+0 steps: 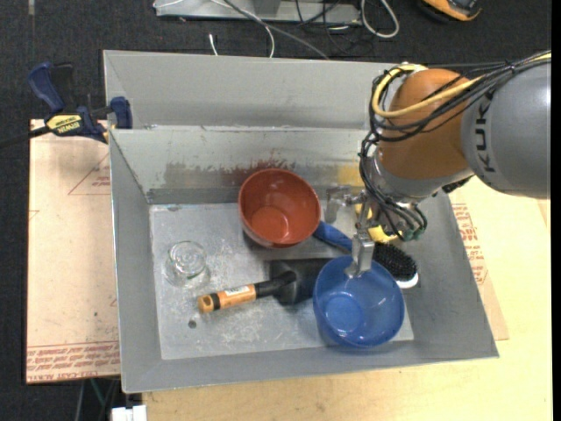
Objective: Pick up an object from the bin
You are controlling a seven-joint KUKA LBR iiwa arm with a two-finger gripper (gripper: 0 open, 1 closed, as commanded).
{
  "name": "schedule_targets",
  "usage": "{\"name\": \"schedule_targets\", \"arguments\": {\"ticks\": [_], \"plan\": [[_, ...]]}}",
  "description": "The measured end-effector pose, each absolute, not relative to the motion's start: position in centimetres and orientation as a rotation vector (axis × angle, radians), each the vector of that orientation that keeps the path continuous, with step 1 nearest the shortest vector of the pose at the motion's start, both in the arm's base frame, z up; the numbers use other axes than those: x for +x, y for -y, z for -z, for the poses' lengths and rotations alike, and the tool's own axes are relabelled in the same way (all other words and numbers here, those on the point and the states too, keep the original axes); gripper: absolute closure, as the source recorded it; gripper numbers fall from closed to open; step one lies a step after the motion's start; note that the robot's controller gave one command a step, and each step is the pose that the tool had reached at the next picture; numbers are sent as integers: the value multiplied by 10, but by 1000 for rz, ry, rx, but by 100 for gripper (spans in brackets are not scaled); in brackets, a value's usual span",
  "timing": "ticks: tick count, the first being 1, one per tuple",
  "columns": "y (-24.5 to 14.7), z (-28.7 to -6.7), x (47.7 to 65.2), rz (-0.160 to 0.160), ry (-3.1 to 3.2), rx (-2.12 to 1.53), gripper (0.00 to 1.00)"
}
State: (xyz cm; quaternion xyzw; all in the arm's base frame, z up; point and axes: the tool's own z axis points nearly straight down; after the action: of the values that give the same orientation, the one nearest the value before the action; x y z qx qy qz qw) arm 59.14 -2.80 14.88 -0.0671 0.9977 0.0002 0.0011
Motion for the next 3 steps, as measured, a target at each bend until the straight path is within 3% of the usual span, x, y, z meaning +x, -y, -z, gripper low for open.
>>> {"name": "schedule_targets", "arguments": {"ticks": [1,2,3], "plan": [[-9,-96,584,0,-3117,-234,0],[9,-78,589,0,-3093,-423,0],[7,-78,585,5,-3095,-388,0]]}}
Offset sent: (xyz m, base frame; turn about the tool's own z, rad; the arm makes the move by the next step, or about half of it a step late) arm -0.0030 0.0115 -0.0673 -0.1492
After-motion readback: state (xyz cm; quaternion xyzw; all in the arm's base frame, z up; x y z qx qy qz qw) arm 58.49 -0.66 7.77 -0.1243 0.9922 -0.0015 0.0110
